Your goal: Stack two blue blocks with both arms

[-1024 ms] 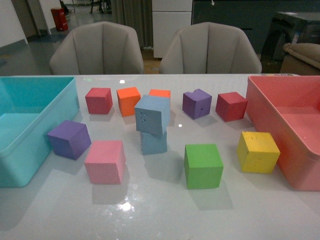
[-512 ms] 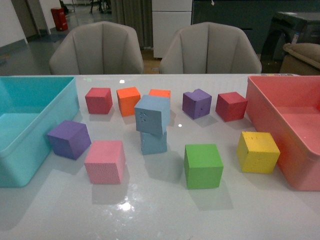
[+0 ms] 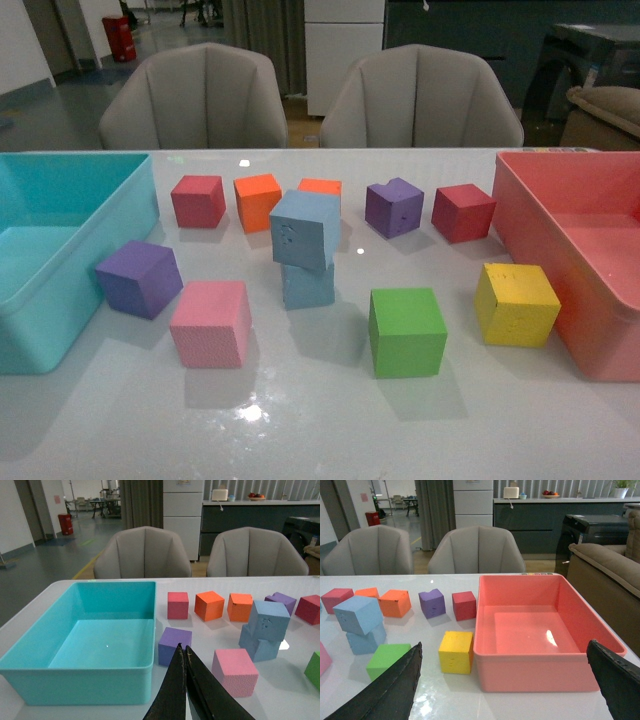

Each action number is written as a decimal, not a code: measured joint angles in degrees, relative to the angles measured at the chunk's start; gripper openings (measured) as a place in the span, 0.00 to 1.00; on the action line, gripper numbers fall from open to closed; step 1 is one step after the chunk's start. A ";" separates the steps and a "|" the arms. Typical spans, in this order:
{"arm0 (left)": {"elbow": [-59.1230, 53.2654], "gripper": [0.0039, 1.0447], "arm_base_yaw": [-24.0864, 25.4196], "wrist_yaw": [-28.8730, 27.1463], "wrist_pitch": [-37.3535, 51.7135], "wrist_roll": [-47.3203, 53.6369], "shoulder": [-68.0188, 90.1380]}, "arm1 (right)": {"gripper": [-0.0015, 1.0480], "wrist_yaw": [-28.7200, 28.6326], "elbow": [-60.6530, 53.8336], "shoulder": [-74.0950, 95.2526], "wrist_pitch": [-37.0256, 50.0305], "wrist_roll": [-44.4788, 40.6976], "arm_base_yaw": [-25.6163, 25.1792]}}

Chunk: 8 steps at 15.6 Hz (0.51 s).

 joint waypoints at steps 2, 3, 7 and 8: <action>0.00 0.01 0.00 0.00 -2.29 0.00 -2.23 | 0.94 0.00 0.00 0.00 0.00 0.00 0.00; 0.02 0.01 0.00 0.00 -2.93 0.00 -2.97 | 0.94 0.00 0.00 0.00 0.00 0.00 0.00; 0.04 0.01 0.00 0.04 -13.49 0.02 -13.68 | 0.94 0.02 0.00 0.00 -0.02 0.00 0.00; 0.37 0.01 0.00 -0.13 -14.16 0.00 -13.60 | 0.94 -0.02 0.00 0.00 0.07 0.00 0.00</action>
